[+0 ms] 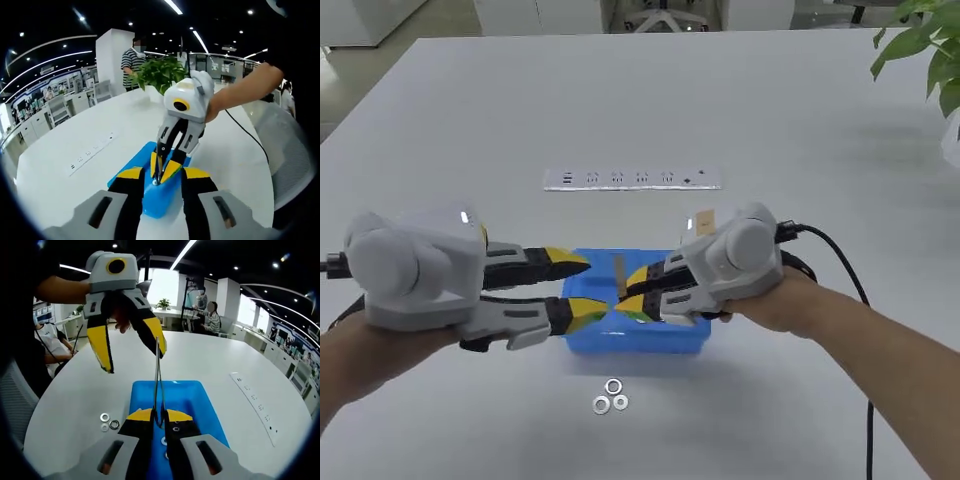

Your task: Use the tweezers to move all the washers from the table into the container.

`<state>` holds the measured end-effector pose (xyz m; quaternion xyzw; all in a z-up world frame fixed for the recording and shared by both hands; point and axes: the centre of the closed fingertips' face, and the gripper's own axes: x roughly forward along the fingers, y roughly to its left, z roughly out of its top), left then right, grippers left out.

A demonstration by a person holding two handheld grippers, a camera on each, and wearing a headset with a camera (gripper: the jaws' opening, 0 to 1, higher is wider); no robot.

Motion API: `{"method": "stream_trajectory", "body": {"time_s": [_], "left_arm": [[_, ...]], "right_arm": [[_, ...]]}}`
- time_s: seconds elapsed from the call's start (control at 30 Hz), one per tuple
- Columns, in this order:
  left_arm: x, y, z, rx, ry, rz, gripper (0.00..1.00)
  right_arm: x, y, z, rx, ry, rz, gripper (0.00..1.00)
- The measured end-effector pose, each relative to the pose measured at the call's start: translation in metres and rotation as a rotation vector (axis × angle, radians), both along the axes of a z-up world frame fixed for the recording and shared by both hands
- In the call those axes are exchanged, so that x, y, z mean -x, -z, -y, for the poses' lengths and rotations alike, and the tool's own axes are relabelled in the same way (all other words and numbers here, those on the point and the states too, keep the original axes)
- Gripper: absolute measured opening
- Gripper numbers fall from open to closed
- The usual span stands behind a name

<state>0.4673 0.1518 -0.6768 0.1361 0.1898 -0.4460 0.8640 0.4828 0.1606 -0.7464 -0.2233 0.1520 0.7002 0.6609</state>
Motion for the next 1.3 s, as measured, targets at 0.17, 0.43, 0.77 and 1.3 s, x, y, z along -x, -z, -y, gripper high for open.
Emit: {"method": "stream_trajectory", "body": {"time_s": [0.17, 0.43, 0.77, 1.3], "left_arm": [[-0.009, 0.001, 0.003, -0.012, 0.022, 0.014, 0.23], [-0.016, 0.004, 0.011, -0.022, 0.065, 0.022, 0.14], [-0.019, 0.009, 0.014, -0.037, 0.099, 0.018, 0.07], [-0.02, 0.021, 0.017, -0.066, 0.121, -0.001, 0.06]], "right_arm": [[0.0, 0.004, 0.0, 0.008, -0.008, -0.005, 0.09], [0.001, 0.01, 0.002, 0.021, -0.023, -0.013, 0.09], [-0.003, 0.014, 0.001, 0.032, -0.032, -0.015, 0.09], [-0.004, 0.026, 0.001, 0.067, -0.041, -0.027, 0.1]]}}
